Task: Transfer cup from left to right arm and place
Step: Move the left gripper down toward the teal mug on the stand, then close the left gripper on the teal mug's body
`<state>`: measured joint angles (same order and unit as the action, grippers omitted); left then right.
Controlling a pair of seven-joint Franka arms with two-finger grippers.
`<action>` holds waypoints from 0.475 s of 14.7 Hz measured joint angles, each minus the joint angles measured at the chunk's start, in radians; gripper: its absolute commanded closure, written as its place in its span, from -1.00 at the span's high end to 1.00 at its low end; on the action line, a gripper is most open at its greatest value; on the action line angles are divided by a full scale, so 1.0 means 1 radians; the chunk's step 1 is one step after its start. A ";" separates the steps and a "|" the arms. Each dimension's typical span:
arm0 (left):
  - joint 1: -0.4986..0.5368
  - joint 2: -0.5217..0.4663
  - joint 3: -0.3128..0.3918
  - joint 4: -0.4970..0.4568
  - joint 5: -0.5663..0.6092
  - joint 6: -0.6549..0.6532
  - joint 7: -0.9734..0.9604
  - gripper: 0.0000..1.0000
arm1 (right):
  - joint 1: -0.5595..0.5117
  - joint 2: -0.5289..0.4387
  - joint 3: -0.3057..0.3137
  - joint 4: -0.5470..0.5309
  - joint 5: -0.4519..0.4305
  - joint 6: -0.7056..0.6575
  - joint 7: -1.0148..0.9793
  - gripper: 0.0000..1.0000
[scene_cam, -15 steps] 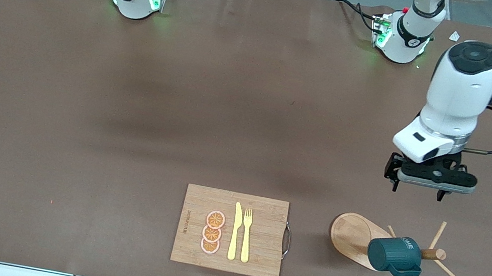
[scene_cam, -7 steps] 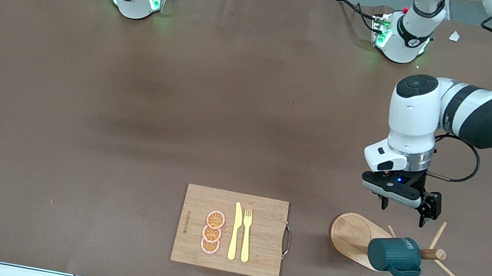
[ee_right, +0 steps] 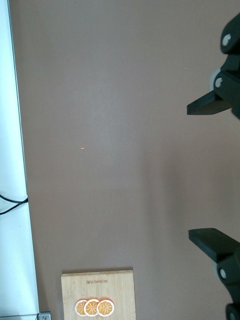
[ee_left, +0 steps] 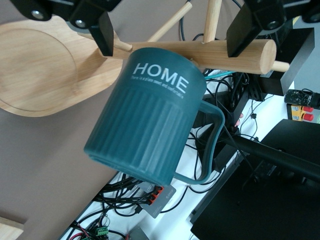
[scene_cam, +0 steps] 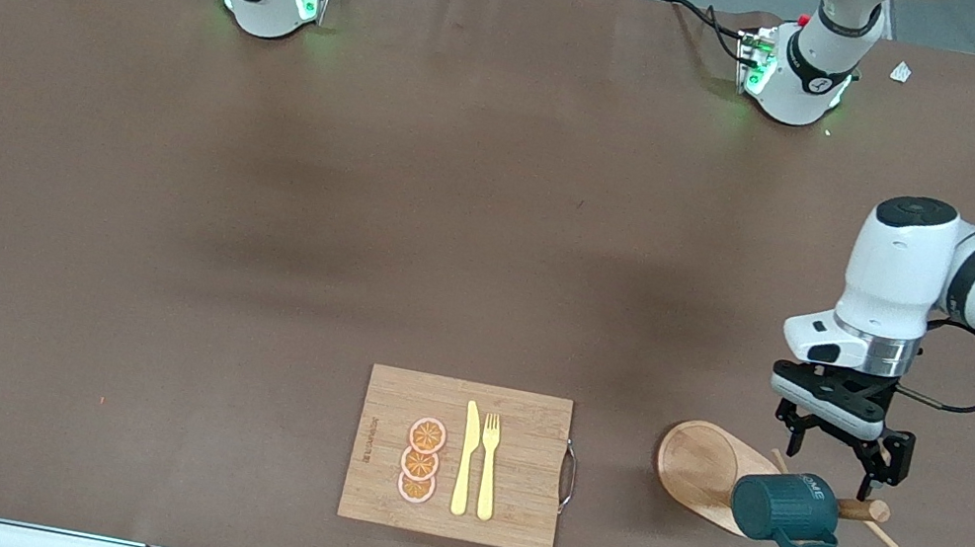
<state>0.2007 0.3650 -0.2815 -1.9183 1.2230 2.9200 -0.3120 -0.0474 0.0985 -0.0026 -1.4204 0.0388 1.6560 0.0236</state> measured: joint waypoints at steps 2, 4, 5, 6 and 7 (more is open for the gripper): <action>-0.010 -0.001 -0.006 0.001 0.000 -0.005 -0.001 1.00 | 0.000 0.000 0.000 0.000 0.000 0.000 0.000 1.00; -0.030 -0.001 -0.008 0.003 0.000 -0.033 -0.016 1.00 | 0.000 0.000 0.000 0.000 0.000 0.000 0.000 1.00; -0.044 -0.001 -0.008 0.003 0.000 -0.053 -0.035 1.00 | 0.000 0.000 0.000 0.000 0.000 0.000 0.000 1.00; -0.061 0.000 -0.008 0.003 0.000 -0.071 -0.051 1.00 | 0.000 0.000 0.000 0.000 0.000 0.000 0.000 1.00; -0.076 0.000 -0.009 0.003 0.000 -0.084 -0.064 1.00 | 0.000 0.000 0.000 0.000 0.000 0.000 0.000 1.00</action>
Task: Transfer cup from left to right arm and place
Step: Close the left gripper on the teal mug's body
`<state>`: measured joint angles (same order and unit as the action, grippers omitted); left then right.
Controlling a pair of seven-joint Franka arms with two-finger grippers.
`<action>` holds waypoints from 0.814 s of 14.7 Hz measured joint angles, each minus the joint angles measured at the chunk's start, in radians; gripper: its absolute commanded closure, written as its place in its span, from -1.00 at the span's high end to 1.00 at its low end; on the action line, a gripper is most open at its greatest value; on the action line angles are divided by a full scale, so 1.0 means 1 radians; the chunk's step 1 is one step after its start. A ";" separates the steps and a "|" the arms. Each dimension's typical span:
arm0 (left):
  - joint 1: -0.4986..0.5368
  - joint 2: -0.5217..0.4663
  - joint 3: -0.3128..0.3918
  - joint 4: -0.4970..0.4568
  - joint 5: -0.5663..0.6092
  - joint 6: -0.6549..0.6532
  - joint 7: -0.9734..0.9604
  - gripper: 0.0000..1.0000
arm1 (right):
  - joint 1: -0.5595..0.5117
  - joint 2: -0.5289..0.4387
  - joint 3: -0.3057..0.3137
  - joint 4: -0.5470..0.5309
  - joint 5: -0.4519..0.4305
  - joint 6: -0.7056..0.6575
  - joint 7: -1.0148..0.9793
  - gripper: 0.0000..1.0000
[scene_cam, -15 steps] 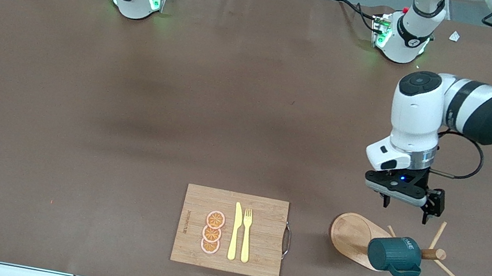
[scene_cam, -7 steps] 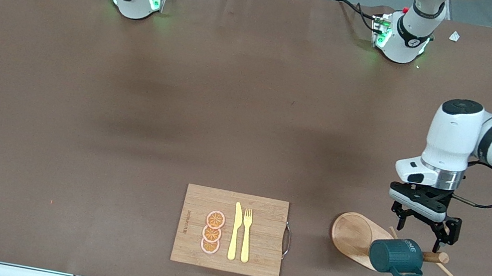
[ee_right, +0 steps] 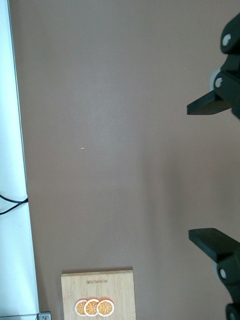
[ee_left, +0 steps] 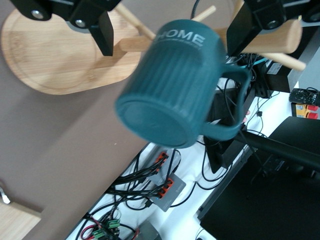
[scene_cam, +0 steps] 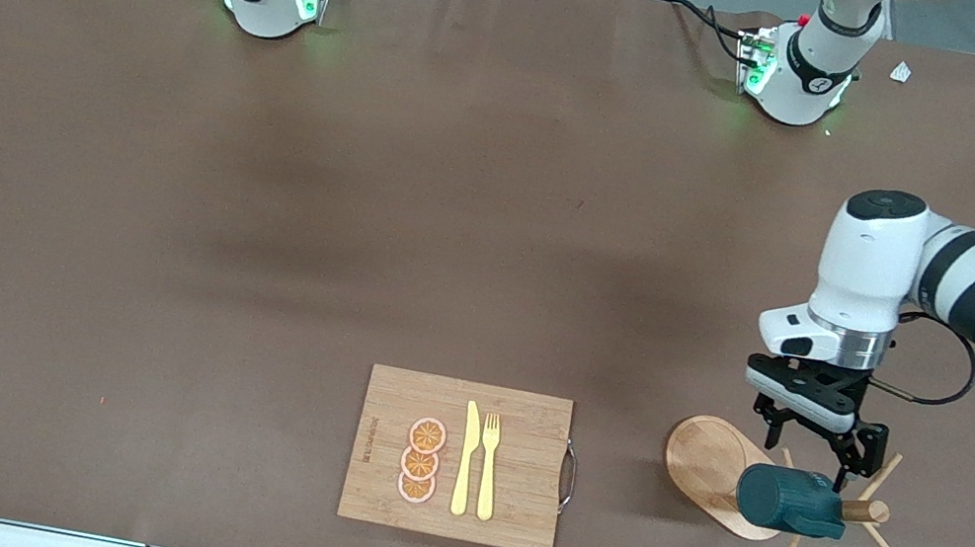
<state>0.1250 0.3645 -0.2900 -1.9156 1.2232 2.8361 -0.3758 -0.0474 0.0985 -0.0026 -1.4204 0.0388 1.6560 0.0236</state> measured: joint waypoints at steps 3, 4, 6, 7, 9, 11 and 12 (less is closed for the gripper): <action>-0.012 0.000 0.001 0.002 0.033 -0.014 -0.009 1.00 | 0.000 0.000 0.000 0.000 0.000 0.000 0.000 1.00; -0.010 0.000 0.003 0.004 0.053 -0.014 -0.012 1.00 | 0.000 0.000 0.000 0.000 0.000 0.000 0.000 1.00; -0.004 0.001 0.004 0.010 0.074 -0.014 -0.012 1.00 | 0.000 0.000 0.000 0.000 0.000 0.000 0.000 1.00; -0.004 0.002 0.005 0.013 0.078 -0.014 -0.012 1.00 | 0.000 0.000 0.000 0.000 0.000 0.000 0.000 1.00; -0.006 0.006 0.004 0.021 0.082 -0.014 -0.012 1.00 | 0.000 0.000 0.000 0.000 0.000 0.000 0.000 1.00; -0.008 0.018 0.003 0.029 0.083 -0.014 -0.012 1.00 | 0.000 0.000 0.000 0.000 0.000 -0.001 0.000 1.00; -0.008 0.027 0.003 0.035 0.083 -0.014 -0.012 1.00 | 0.000 0.000 0.000 0.000 0.000 -0.001 0.000 1.00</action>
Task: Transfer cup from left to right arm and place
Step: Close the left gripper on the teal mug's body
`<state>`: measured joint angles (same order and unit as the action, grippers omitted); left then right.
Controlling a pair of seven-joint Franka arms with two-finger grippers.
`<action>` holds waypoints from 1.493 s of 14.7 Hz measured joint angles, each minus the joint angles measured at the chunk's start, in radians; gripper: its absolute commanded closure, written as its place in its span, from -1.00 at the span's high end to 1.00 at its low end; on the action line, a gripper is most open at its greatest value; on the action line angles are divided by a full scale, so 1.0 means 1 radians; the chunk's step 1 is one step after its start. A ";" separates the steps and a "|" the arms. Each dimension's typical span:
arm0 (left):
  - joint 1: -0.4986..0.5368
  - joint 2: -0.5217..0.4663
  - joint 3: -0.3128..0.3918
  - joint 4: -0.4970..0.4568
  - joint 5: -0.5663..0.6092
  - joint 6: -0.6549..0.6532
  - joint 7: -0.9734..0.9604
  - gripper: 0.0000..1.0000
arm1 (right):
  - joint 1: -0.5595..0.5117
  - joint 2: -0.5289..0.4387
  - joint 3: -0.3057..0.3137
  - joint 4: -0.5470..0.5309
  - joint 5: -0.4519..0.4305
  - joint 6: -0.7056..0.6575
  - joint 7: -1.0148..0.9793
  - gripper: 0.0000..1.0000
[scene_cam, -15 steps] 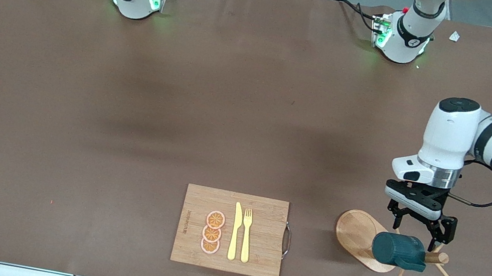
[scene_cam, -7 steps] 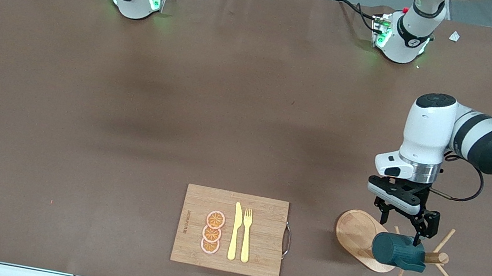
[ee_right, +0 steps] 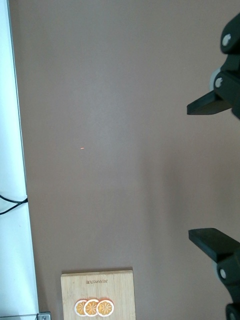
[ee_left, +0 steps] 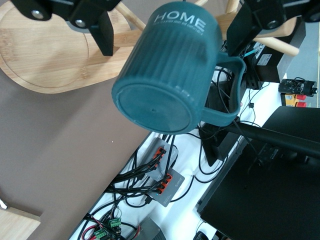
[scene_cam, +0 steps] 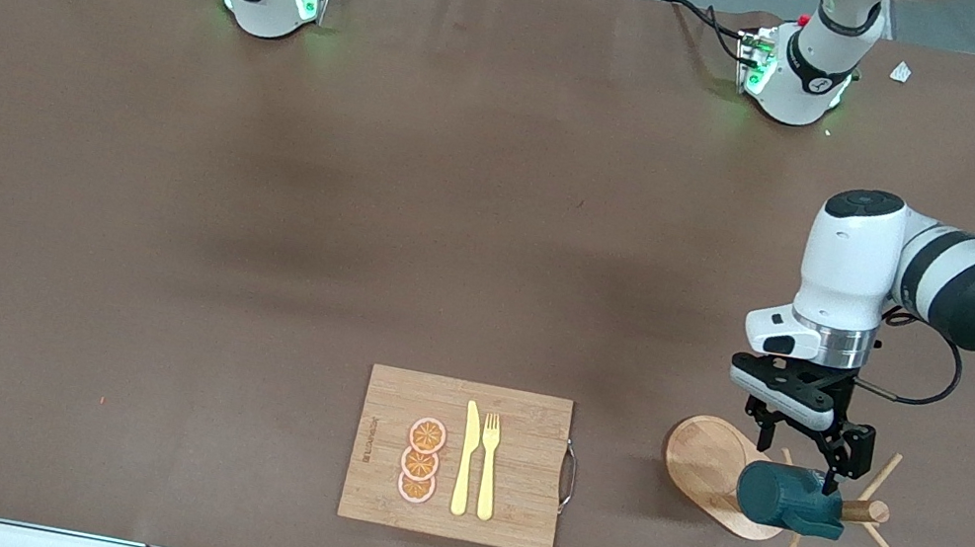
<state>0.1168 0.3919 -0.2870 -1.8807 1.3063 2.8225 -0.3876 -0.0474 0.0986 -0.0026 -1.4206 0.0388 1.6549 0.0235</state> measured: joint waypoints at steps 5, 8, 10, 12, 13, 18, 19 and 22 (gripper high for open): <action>-0.002 0.029 -0.001 0.030 0.029 0.000 -0.019 1.00 | 0.000 0.000 0.000 0.000 0.000 0.000 0.000 1.00; -0.003 0.035 -0.001 0.036 0.030 0.000 -0.025 1.00 | 0.000 0.001 0.000 -0.001 0.000 0.000 0.000 1.00; -0.004 0.038 -0.001 0.042 0.030 0.000 -0.025 1.00 | 0.000 0.001 0.000 -0.001 0.000 0.000 0.000 1.00; -0.005 0.048 -0.001 0.053 0.030 0.000 -0.025 1.00 | 0.000 0.002 0.000 -0.001 0.000 0.000 0.000 1.00; -0.006 0.056 -0.001 0.061 0.030 0.000 -0.025 1.00 | 0.000 0.002 0.000 -0.001 0.000 0.000 0.000 1.00; -0.008 0.093 -0.001 0.100 0.032 0.000 -0.025 0.99 | 0.000 0.003 0.000 -0.001 0.000 0.000 0.000 1.00; -0.011 0.097 -0.001 0.105 0.033 0.000 -0.025 0.98 | 0.000 0.003 0.000 -0.001 0.000 0.000 0.000 1.00; -0.023 0.110 -0.001 0.123 0.038 -0.001 -0.025 0.86 | 0.000 0.003 0.000 -0.001 0.000 0.000 0.000 1.00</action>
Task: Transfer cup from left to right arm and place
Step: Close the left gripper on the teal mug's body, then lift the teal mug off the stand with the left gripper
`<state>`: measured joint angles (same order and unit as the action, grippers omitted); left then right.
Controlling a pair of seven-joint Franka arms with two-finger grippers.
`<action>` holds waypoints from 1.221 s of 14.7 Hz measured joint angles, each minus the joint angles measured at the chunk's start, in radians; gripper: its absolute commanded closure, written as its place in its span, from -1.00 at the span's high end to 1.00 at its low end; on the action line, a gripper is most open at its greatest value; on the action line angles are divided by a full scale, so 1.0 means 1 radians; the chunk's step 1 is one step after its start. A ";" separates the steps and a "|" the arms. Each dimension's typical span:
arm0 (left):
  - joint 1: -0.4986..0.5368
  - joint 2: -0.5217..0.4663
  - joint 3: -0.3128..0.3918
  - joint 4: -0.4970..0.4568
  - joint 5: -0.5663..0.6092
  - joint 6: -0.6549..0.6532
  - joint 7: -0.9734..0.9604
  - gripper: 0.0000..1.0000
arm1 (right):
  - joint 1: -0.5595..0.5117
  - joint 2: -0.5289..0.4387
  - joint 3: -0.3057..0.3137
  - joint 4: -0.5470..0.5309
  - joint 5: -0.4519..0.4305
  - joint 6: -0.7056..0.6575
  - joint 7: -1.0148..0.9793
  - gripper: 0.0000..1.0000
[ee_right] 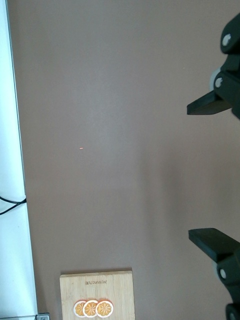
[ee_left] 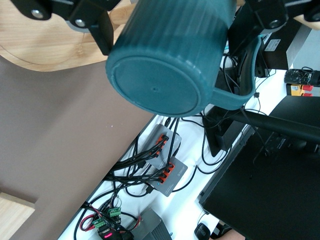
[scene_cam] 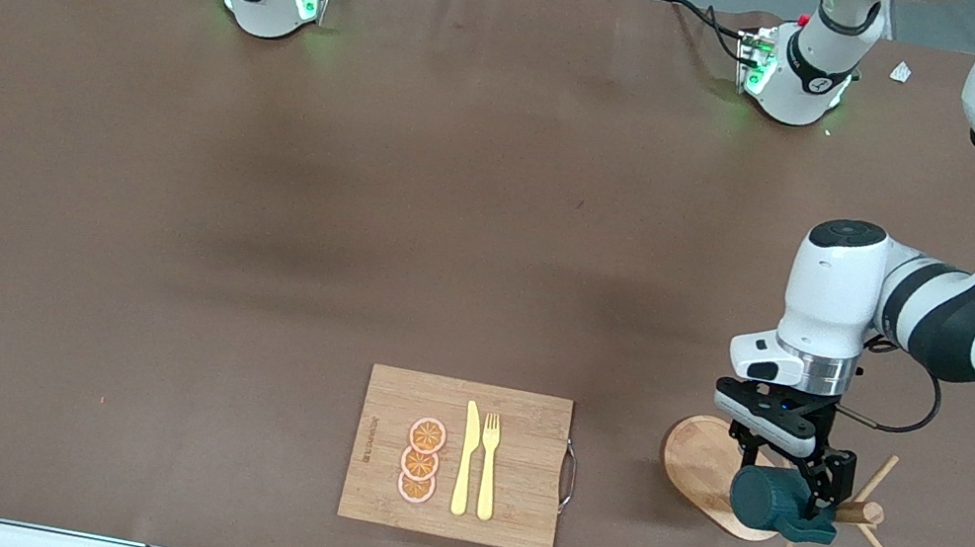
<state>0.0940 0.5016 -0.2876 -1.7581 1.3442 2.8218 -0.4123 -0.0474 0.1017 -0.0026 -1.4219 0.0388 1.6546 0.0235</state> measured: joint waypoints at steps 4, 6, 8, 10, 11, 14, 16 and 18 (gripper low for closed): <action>-0.013 0.009 0.000 0.015 0.008 0.000 0.000 0.58 | 0.000 0.000 0.000 0.000 0.000 0.000 0.000 1.00; -0.013 0.011 0.000 0.020 0.038 0.000 -0.002 0.52 | 0.000 0.000 0.000 0.000 0.000 0.000 0.000 1.00; -0.012 0.013 0.001 0.020 0.050 0.000 -0.003 0.45 | 0.000 0.000 0.000 0.000 0.000 0.000 0.000 1.00; -0.012 0.013 0.001 0.020 0.051 0.000 -0.003 0.38 | 0.000 0.000 0.000 0.000 0.000 0.000 0.000 1.00; -0.012 0.013 0.001 0.021 0.052 0.000 -0.003 0.37 | 0.000 0.000 0.000 0.000 0.000 0.000 0.000 1.00; -0.012 0.012 0.000 0.022 0.052 0.000 -0.002 0.35 | 0.000 0.000 0.000 0.000 0.000 0.000 0.000 1.00; -0.014 0.008 -0.001 0.019 0.053 0.000 -0.001 0.34 | 0.000 0.000 0.000 0.000 0.000 0.000 0.000 1.00; -0.016 -0.004 -0.007 0.009 0.055 0.000 0.000 0.34 | 0.000 0.000 0.000 0.000 0.000 0.000 0.000 1.00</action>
<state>0.0784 0.4978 -0.2950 -1.7487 1.3989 2.8223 -0.4127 -0.0474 0.1019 -0.0026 -1.4223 0.0388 1.6544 0.0235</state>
